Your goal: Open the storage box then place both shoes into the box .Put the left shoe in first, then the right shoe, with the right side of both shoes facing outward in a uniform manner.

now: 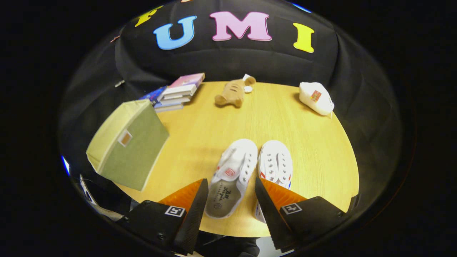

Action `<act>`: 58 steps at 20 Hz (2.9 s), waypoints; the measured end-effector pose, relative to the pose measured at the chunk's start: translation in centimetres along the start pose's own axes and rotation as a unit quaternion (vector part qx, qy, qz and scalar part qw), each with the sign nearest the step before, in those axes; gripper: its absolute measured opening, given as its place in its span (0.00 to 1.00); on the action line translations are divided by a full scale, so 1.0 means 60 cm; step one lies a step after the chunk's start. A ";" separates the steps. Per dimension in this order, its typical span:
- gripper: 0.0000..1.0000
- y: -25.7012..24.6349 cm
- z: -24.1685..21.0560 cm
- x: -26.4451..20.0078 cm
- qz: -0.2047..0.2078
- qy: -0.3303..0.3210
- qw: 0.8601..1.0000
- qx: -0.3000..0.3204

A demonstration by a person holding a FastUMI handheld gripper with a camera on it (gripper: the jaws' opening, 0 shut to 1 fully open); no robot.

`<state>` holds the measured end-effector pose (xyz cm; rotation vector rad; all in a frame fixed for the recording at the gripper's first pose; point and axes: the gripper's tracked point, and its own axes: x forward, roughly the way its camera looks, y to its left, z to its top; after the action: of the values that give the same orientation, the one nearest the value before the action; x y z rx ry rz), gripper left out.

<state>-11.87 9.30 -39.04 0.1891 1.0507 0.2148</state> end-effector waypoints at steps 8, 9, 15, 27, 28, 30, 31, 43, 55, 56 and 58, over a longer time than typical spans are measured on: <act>0.69 -0.019 -0.047 0.103 -0.032 0.047 0.998 -0.025; 0.69 -0.017 -0.042 0.114 -0.033 0.046 0.998 -0.021; 0.25 -0.051 -0.048 0.144 -0.082 0.060 0.995 0.014; 0.05 -0.013 0.042 0.073 -0.012 0.016 0.989 0.150; 0.05 -0.002 0.062 0.058 -0.003 0.007 0.988 0.152; 0.05 0.033 0.111 0.019 0.018 -0.012 0.989 0.148; 0.05 0.054 0.137 0.000 0.030 -0.019 0.988 0.147; 0.05 0.429 0.277 -0.060 0.147 0.029 0.974 0.171; 0.05 0.608 0.197 0.066 0.092 0.115 0.973 0.180; 0.05 0.615 0.194 0.070 0.091 0.118 0.971 0.185; 0.05 0.623 0.198 0.072 0.088 0.111 0.972 0.188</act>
<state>-2.62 45.81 -27.36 0.6135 1.2928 0.1993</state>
